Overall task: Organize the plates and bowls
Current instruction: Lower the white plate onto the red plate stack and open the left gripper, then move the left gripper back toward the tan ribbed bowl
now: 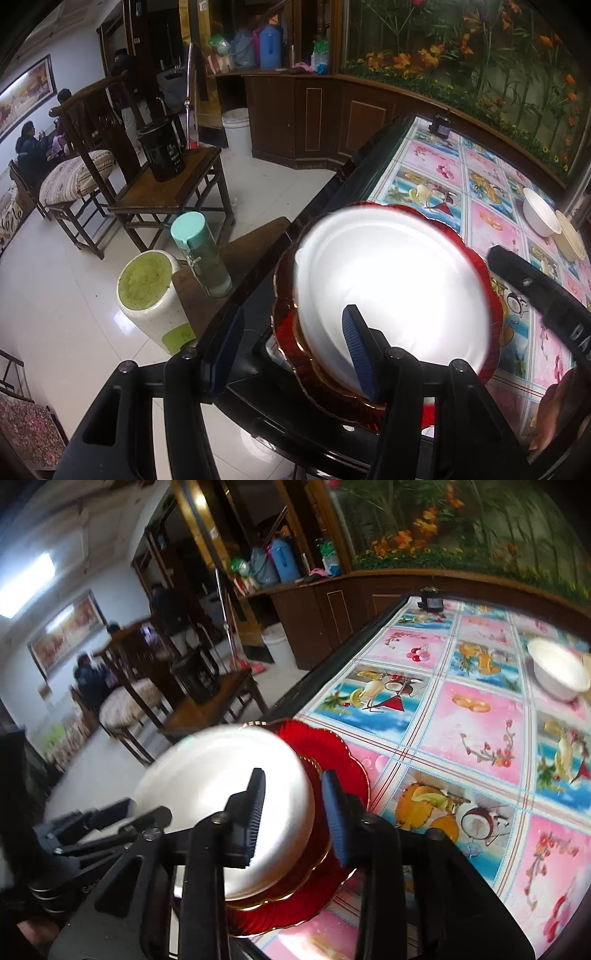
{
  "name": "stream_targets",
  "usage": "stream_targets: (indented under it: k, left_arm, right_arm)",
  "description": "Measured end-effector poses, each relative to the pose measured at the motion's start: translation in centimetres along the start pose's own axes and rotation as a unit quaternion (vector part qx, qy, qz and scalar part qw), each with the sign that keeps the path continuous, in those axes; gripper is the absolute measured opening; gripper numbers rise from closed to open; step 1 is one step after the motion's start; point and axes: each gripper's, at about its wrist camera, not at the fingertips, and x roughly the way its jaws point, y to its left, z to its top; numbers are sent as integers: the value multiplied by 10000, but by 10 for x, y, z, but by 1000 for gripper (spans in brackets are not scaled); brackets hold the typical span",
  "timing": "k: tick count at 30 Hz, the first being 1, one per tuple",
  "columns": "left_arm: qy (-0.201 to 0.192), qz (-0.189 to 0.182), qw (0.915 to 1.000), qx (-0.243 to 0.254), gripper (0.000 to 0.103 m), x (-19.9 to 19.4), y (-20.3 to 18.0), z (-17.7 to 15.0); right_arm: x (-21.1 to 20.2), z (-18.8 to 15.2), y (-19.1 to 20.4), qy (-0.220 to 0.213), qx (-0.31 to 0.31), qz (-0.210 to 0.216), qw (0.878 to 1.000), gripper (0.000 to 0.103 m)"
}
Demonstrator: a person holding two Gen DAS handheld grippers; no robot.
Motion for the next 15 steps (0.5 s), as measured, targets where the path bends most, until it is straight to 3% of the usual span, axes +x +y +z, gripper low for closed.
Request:
stream_targets:
  k: [2,5,8,15]
  left_arm:
    - [-69,128,9999,59,69,-1,-1,-1]
    - [-49,472,9982,357,70,8,-11,-6]
    - [43,397,9985,371,70,13,-15,-9]
    - [-332,309,9986,258,70,-12,0,-3]
  right_arm:
    - [-4,2,-11,-36,223,107,9997,34]
    - [-9,2,-28,-80,544,130,9984,34]
    - [-12,1,-46,-84,864,135,9961,34]
    - [-33,-1,-92,-330,1386,-12,9898,34]
